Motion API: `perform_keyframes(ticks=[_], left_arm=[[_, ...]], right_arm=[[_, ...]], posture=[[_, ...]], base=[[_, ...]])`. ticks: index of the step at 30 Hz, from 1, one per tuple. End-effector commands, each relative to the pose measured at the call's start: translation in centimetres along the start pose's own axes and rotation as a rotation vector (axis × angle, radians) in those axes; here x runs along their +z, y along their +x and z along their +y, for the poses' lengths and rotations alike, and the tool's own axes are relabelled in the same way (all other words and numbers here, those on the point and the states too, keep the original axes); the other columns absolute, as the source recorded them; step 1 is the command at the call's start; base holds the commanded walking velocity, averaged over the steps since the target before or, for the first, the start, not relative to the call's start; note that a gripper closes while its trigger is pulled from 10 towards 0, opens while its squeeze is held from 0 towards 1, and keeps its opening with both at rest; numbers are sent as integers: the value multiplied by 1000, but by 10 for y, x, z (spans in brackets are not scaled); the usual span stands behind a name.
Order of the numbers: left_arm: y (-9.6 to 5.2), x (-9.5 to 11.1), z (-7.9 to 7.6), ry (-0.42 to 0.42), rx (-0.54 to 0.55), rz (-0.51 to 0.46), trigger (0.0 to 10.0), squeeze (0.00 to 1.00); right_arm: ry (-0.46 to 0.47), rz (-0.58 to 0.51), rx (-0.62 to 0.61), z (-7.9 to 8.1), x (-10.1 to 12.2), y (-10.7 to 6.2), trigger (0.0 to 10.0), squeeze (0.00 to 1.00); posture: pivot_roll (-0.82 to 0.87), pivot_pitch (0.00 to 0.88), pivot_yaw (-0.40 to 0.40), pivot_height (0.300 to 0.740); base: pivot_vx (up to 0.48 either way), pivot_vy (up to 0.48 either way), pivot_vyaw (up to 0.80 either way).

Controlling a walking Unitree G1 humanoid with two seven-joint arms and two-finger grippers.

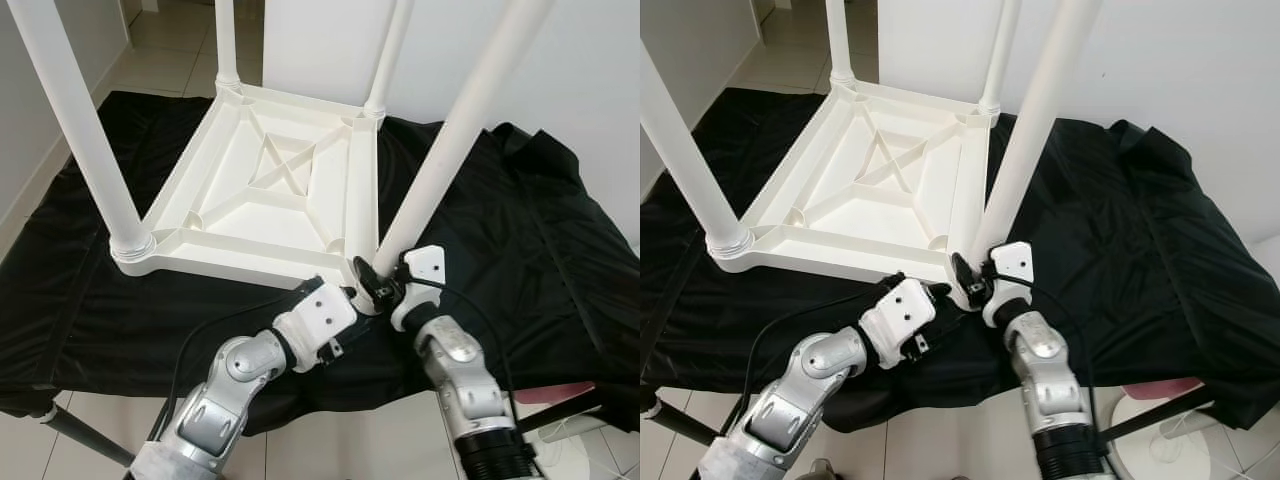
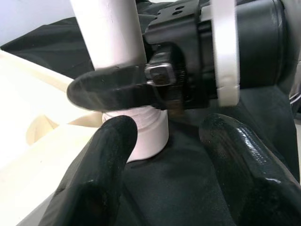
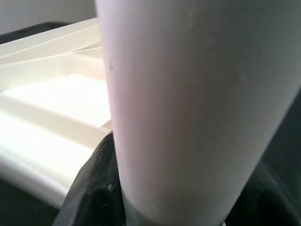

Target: Building children table

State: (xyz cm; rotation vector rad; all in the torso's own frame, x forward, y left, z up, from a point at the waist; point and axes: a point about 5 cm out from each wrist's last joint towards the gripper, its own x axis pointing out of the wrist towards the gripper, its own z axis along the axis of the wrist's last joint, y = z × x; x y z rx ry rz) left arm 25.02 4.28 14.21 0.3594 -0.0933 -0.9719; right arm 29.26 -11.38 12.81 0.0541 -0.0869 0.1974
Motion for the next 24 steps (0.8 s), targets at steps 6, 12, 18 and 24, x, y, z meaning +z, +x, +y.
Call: perform_keyframes(ticks=[6,12,18,24], left_arm=[[1,1,-3,9,3,-3,10000,0],[2,1,-1,16,0,-5,10000,0],[3,1,-2,17,-3,-5,10000,0],[3,1,-1,16,0,-6,10000,0]], right_arm=[[17,73,-78,8,-11,-9,10000,0],[-3,80,-122,4,-10,-10,10000,0],[0,69,-137,2,-6,-9,10000,165],[5,45,-124,0,-2,-9,10000,969]], posture=[[57,47,-133,740],[54,38,-131,740],[53,35,-133,740],[52,34,-132,740]], base=[[0,0,0],[0,0,0],[0,0,0],[0,0,0]])
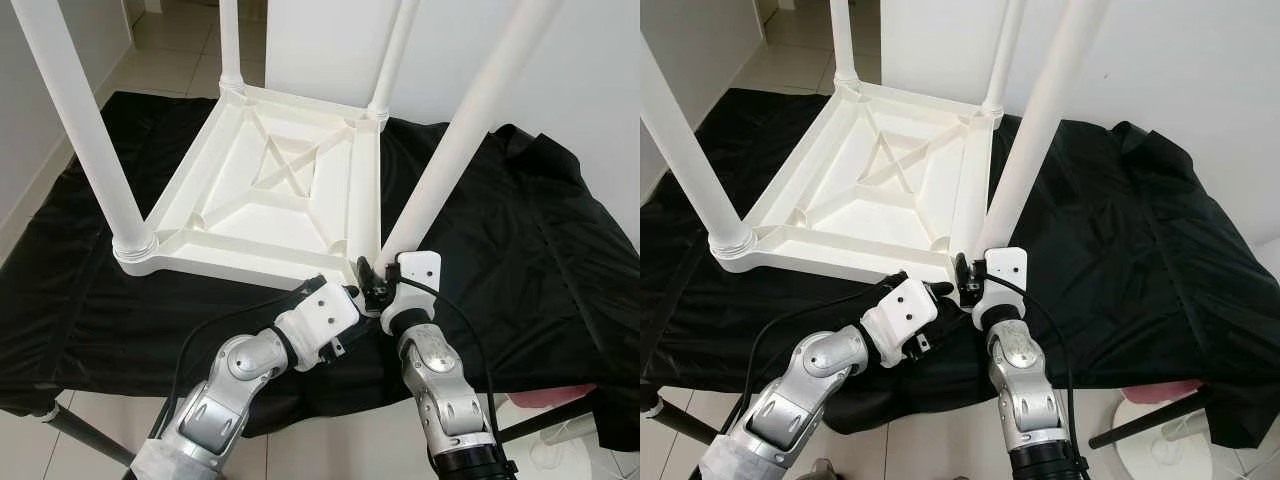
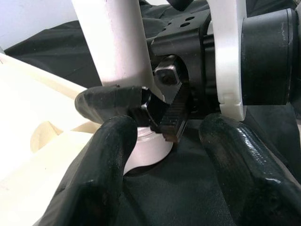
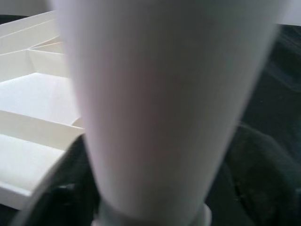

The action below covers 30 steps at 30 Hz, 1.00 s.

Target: Building children table

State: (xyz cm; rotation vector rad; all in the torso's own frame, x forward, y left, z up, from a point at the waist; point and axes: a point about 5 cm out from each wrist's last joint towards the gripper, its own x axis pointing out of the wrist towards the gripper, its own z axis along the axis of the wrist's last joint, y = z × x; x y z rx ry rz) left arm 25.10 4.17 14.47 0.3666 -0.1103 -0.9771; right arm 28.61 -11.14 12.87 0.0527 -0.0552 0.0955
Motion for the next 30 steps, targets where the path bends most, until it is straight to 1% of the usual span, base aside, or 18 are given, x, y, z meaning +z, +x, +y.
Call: perform_keyframes(ticks=[1,6,8,10,11,12,13,14,15,16,17,19,22,23,25,28,30], left_arm=[[2,-2,-2,3,5,6,10000,0],[2,-2,-2,6,6,6,10000,0],[1,-2,-2,5,8,6,10000,0],[1,-2,-2,5,8,6,10000,0],[1,-1,-2,4,7,5,10000,0],[2,-1,-3,3,5,5,10000,0],[2,-1,-3,2,4,5,10000,0],[2,-1,-3,2,4,5,10000,0],[2,-1,-3,3,0,5,10000,0],[2,-1,-3,3,0,5,10000,0],[2,-2,-2,6,-4,6,10000,0],[2,-2,-1,9,-9,7,10000,0],[2,-2,1,13,-10,7,10000,0],[2,-2,1,13,-10,7,10000,0],[2,-1,2,15,-7,9,10000,0],[0,-2,3,13,-15,13,10000,0],[-1,-3,3,12,-19,14,10000,0]], right_arm=[[-7,4,-14,-6,-1,-2,10000,1000],[-23,-15,11,-12,0,-5,10000,1000],[-23,-23,48,-18,-1,-9,10000,1000],[-23,-23,48,-18,-1,-9,10000,1000],[-14,-20,110,-23,-2,-11,10000,1000],[-21,-21,185,-29,-2,-12,10000,1000],[-26,-22,235,-32,-2,-12,10000,1000],[-26,-22,235,-32,-2,-12,10000,1000],[-46,-25,307,-38,0,-12,10000,24],[-46,-25,307,-38,0,-12,10000,24],[-66,-24,357,-43,1,-11,10000,0],[-104,-20,453,-52,4,-8,10000,0],[-124,-10,530,-58,7,-4,10000,0],[-124,-10,530,-58,7,-4,10000,0],[-130,-4,583,-59,8,-1,10000,0],[-152,-1,633,-56,7,7,10000,0],[-157,-1,642,-55,7,9,10000,0]], posture=[[53,33,-132,740],[53,33,-133,740],[53,34,-135,740],[53,34,-135,740],[53,34,-135,740],[49,38,-130,740],[49,38,-130,740],[49,38,-130,740],[41,41,-122,740],[41,41,-122,740],[41,41,-122,740],[32,43,-113,740],[33,46,-109,740],[33,46,-109,740],[32,48,-107,740],[35,51,-104,740],[35,51,-104,740]], base=[[0,0,0],[0,0,0],[0,0,0],[0,0,0],[0,0,0],[0,0,0],[0,0,0],[0,0,0],[0,0,0],[0,0,0],[0,0,0],[0,0,0],[0,0,0],[0,0,0],[0,0,0],[0,0,0],[0,0,0]])
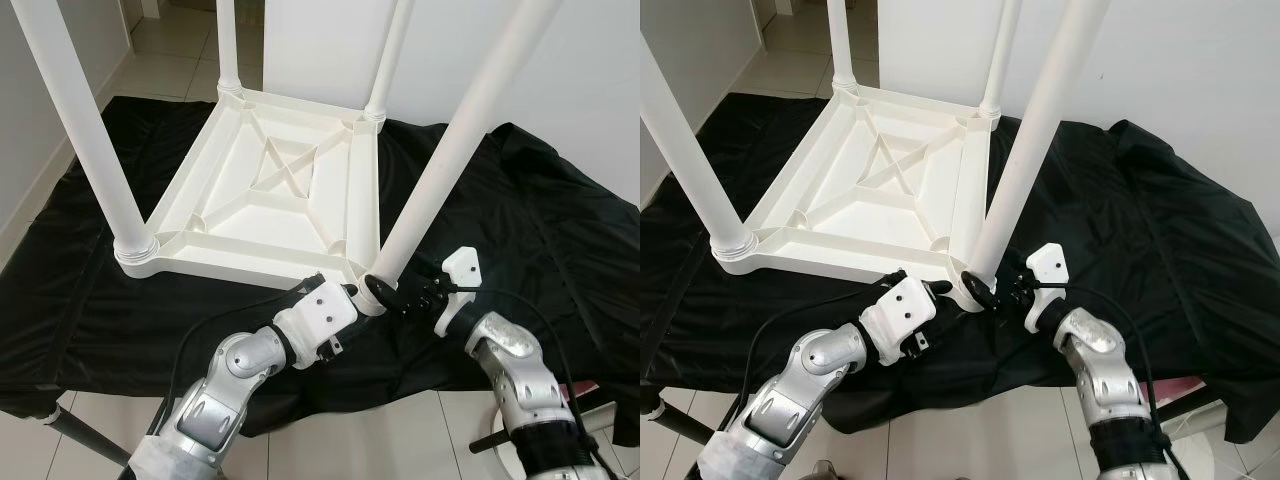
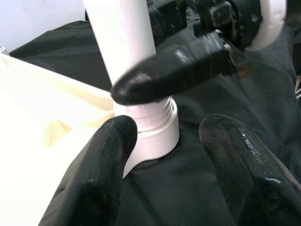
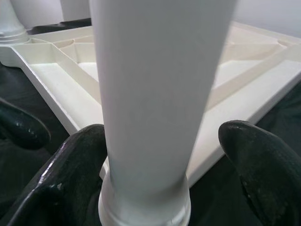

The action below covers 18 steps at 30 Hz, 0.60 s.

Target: Building children table

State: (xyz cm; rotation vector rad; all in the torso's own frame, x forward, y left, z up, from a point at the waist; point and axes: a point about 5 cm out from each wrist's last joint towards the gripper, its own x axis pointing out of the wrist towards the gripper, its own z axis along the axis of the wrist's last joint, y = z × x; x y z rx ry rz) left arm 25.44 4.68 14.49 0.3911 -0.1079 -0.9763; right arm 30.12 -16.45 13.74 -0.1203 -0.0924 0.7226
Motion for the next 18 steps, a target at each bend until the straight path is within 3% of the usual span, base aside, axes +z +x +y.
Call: perform_keyframes(ticks=[1,7,8,9,10,18], left_arm=[[0,-1,-1,-5,-19,5,10000,0],[-4,-2,1,-3,-35,14,10000,0],[-7,-3,3,1,-44,21,10000,0],[-7,-3,3,1,-44,21,10000,0],[-9,-4,5,12,-53,31,10000,0],[-9,-5,10,40,-73,43,10000,0]], right_arm=[[1,16,30,0,-5,2,10000,0],[-15,34,51,-2,-8,11,10000,0],[-19,40,55,-4,-10,14,1451,0],[-19,40,55,-4,-10,14,1451,0],[-20,45,56,-6,-12,15,0,0],[-20,55,59,-8,-16,12,0,0]], posture=[[40,52,-105,740],[50,55,-107,740],[60,56,-113,740],[60,56,-113,740],[63,60,-116,740],[50,67,-112,740]], base=[[0,0,0],[0,0,0],[0,0,0],[0,0,0],[0,0,0],[0,0,0]])
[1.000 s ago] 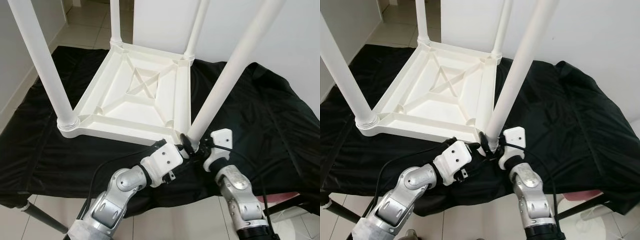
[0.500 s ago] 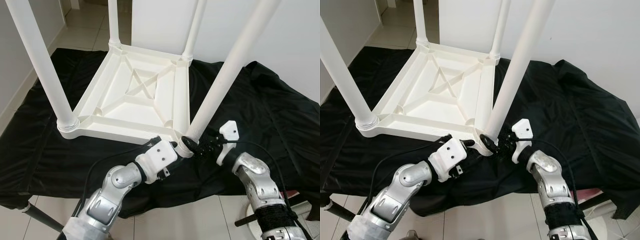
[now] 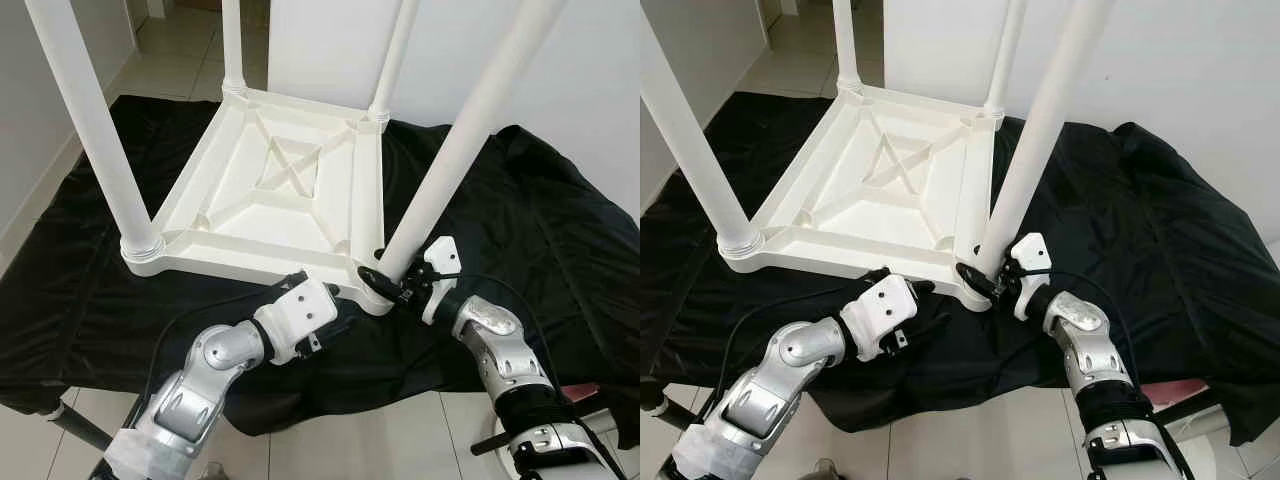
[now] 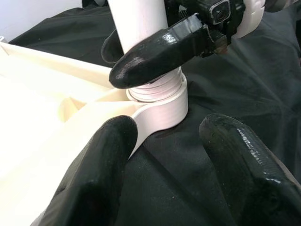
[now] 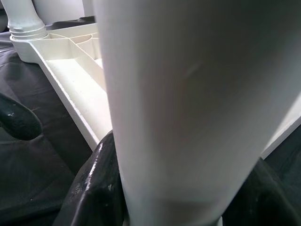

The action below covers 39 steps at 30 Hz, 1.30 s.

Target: Building children table

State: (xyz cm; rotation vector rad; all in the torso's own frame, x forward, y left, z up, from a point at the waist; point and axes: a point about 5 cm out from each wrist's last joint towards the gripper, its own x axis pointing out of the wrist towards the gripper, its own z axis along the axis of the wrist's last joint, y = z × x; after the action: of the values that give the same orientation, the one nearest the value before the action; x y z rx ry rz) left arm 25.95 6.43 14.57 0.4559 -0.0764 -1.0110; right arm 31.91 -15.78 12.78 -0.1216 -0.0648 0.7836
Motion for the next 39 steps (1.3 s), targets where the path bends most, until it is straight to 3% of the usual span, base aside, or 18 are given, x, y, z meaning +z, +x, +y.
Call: perform_keyframes(ticks=[1,4,5,12,15,19,21,23,25,32,34,39], left_arm=[[5,1,-3,2,-30,-8,10000,0],[6,2,-4,5,-34,-12,10000,0],[7,3,-4,5,-32,-15,10000,0],[8,4,-5,-1,-29,-23,10000,0],[10,4,-3,-3,-24,-27,10000,0],[12,4,-2,-5,-21,-32,10000,0],[15,6,-3,-9,-27,-45,10000,0],[15,6,-3,-9,-27,-45,10000,0],[18,7,-1,-7,-25,-53,10000,0],[19,8,3,-4,-13,-60,10000,0],[18,8,3,-7,-8,-62,10000,0],[17,7,1,-14,-10,-61,10000,0]], right_arm=[[-28,32,-9,-2,-6,-7,0,0],[-22,21,-22,-1,-7,-10,0,0],[-15,17,-41,-1,-7,-12,10000,0],[-10,-20,-118,2,-6,-17,10000,0],[-18,-57,-311,7,-3,-19,10000,0],[-12,-63,-381,12,-3,-20,10000,0],[25,-81,-495,20,-5,-21,10000,0],[25,-81,-495,20,-5,-21,10000,0],[73,-93,-613,30,-9,-18,10000,0],[129,-119,-703,45,-7,-8,10000,0],[106,-141,-699,48,-1,-7,10000,0],[104,-137,-709,46,-2,-12,10000,0]], posture=[[51,70,-110,740],[54,71,-109,740],[54,71,-111,740],[54,67,-111,740],[47,64,-113,740],[39,58,-108,740],[26,47,-101,740],[26,47,-101,740],[25,44,-98,740],[28,41,-92,740],[22,45,-86,740],[23,49,-87,740]], base=[[0,0,0],[0,0,0],[0,0,0],[0,0,0],[0,0,0],[0,0,0],[0,0,0],[0,0,0],[0,0,0],[0,0,0],[0,0,0],[0,0,0]])
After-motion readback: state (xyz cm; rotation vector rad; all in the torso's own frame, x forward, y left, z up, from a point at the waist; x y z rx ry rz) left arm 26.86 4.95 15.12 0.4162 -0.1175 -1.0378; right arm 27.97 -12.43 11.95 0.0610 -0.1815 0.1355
